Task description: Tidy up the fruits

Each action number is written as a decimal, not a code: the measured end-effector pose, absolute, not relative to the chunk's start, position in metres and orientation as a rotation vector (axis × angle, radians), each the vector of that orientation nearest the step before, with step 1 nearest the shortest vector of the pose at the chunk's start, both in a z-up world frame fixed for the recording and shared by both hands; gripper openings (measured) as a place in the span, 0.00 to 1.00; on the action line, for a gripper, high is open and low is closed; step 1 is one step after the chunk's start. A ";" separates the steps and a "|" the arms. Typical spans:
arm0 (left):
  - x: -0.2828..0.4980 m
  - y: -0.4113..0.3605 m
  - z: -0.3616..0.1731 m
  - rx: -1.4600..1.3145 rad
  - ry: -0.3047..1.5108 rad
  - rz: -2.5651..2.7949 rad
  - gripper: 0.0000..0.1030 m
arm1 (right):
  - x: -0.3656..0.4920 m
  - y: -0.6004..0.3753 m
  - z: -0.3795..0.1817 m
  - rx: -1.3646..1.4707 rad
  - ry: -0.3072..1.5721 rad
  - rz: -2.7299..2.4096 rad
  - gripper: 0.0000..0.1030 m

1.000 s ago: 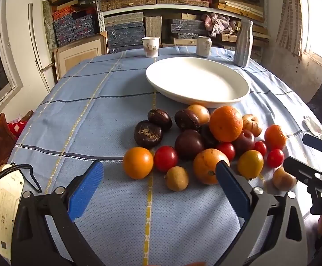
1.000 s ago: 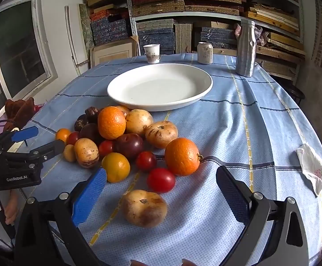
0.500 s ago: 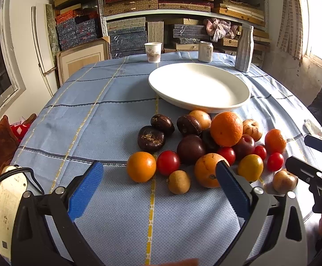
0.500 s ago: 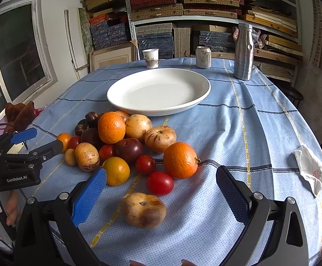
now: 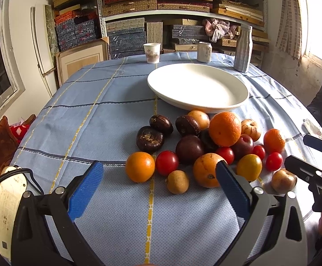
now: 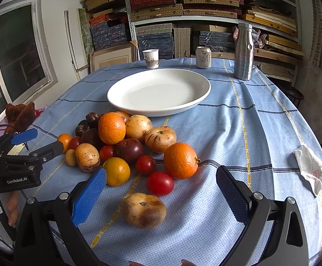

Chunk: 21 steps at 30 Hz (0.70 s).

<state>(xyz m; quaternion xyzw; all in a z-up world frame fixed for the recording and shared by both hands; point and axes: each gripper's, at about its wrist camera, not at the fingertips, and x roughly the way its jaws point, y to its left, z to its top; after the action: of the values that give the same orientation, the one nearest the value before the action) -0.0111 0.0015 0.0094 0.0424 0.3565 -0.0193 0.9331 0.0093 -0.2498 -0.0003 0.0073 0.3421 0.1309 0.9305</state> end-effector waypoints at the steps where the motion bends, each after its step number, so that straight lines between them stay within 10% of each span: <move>1: -0.011 0.002 0.009 0.086 0.731 -0.038 0.96 | 0.009 -0.250 0.000 0.016 0.701 0.268 0.97; 21: -0.009 0.005 0.008 0.089 0.736 -0.024 0.96 | 0.009 -0.251 0.000 0.016 0.702 0.269 0.97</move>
<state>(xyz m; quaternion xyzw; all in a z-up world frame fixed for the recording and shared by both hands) -0.0090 0.0045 0.0077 0.0436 0.3595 -0.0115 0.9320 0.0094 -0.2506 -0.0002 0.0080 0.3427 0.1312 0.9302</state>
